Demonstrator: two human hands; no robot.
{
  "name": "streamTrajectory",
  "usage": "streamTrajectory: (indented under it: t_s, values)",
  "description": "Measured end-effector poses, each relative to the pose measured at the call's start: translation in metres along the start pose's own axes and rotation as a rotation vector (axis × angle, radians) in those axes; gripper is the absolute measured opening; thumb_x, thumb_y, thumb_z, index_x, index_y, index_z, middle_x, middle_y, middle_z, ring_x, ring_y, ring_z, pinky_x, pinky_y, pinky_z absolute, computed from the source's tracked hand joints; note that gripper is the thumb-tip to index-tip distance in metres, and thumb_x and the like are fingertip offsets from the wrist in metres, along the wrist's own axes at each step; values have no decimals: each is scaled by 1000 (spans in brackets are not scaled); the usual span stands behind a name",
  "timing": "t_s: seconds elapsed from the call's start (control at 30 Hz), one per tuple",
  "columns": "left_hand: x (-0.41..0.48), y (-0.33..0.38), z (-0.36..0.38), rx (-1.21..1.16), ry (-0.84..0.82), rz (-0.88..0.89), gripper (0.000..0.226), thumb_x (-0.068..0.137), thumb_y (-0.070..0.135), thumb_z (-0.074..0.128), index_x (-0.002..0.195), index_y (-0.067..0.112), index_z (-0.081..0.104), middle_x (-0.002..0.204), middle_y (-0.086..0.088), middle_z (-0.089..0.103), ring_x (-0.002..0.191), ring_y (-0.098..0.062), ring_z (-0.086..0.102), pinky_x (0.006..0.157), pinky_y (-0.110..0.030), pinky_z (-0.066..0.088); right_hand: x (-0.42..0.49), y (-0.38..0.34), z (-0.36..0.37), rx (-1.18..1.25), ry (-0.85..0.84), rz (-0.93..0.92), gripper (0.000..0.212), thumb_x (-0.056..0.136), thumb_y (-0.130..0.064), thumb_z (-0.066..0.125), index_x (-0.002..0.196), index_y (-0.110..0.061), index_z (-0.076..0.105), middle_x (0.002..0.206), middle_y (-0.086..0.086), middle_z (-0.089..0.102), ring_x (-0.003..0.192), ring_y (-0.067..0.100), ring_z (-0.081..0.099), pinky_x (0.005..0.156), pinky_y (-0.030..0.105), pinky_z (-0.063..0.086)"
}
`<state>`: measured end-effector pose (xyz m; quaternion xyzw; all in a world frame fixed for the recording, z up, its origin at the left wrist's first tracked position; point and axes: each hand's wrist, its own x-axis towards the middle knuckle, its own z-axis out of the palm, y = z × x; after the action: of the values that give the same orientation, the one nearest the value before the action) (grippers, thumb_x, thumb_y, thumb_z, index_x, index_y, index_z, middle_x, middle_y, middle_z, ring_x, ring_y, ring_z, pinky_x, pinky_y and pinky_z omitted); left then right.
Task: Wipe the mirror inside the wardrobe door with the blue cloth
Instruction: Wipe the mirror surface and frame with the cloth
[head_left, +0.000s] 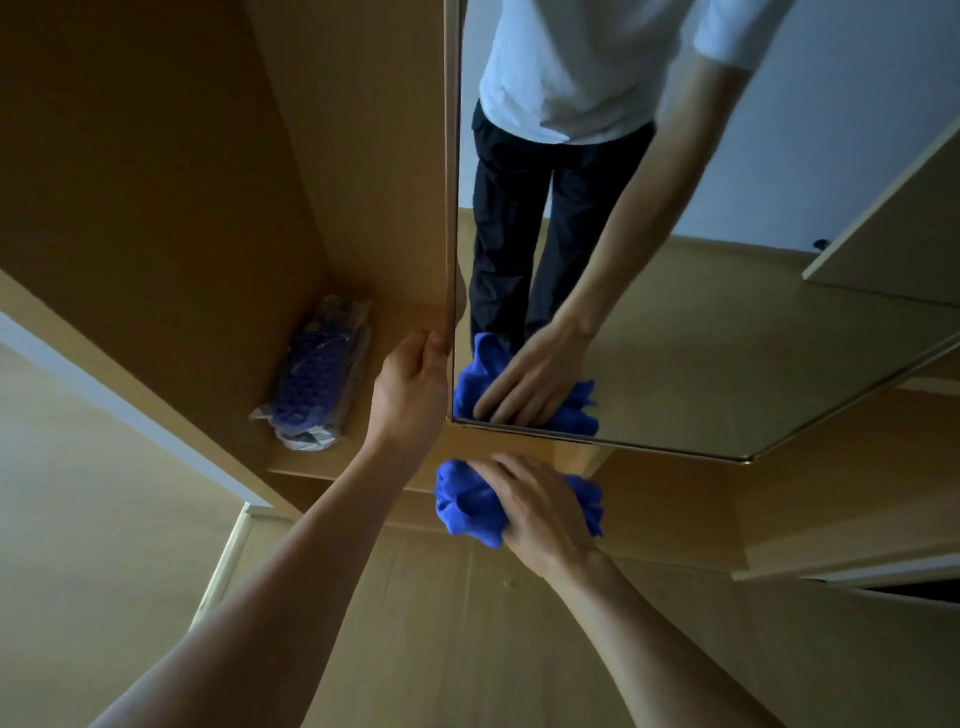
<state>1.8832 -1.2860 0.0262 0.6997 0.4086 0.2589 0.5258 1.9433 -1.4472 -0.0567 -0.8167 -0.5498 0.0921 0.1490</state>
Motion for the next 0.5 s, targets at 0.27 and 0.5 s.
streamTrajectory:
  t_s: [0.27,0.5]
  values:
    - [-17,32,-14,-43,-26,-22,28,103,33,43,85,22,61,86,-7,68,91,-32,65,86,-53,54,-30,-14,-56,33,-13,-52,57,81,-21,60,136,-30,50,123,-16,56,110,11,52,93,32,43]
    - [-22,99,-37,-60,10,70,19,99,30,44,93,36,61,77,18,63,72,-5,57,65,-30,44,-7,-45,-146,-65,155,-86,48,78,-33,54,126,-32,53,106,-17,59,90,8,50,81,27,43]
